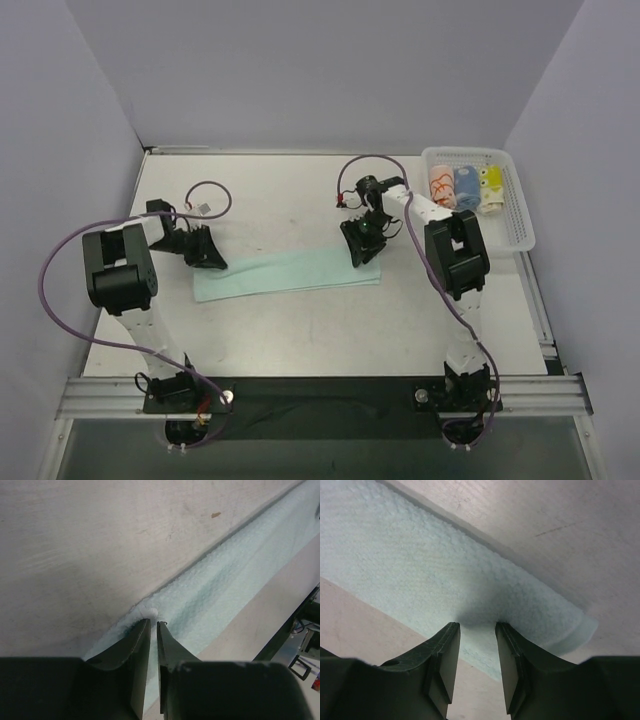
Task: Roll the towels
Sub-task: Fold the towel
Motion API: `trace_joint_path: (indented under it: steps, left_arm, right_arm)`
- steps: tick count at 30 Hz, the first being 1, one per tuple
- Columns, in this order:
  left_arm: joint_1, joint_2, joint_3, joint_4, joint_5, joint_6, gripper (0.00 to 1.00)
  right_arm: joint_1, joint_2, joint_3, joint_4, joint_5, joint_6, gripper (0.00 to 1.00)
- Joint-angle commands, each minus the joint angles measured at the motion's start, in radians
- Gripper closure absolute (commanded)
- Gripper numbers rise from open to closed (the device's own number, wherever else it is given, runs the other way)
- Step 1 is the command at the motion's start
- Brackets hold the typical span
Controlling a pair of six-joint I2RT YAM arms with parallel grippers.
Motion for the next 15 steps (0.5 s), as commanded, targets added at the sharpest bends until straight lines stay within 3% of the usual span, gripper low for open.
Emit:
trace_joint_path:
  steps: [1, 2, 4, 6, 11, 15]
  left_arm:
    - [0.027, 0.023, 0.047, 0.055, -0.073, -0.047, 0.77]
    - [0.041, 0.023, 0.051, 0.061, -0.075, -0.054, 0.76]
    - [0.053, 0.015, 0.059, 0.075, -0.049, -0.067, 0.64]
    - [0.059, -0.011, 0.062, 0.072, 0.084, -0.054, 0.53]
    - [0.045, -0.168, 0.036, 0.048, 0.158, -0.043, 0.44]
    - [0.048, -0.305, -0.015, 0.035, 0.088, -0.017, 0.43]
  right_arm:
    - [-0.020, 0.015, 0.026, -0.045, 0.058, -0.004, 0.64]
    - [-0.026, 0.025, 0.036, -0.045, 0.067, -0.010, 0.64]
    - [-0.039, 0.038, 0.049, -0.045, 0.084, -0.022, 0.64]
    - [-0.045, 0.042, 0.072, -0.045, 0.096, -0.033, 0.64]
    - [-0.048, 0.039, 0.139, -0.045, 0.178, -0.102, 0.65]
    - [-0.059, -0.036, 0.133, -0.047, 0.140, -0.084, 0.59]
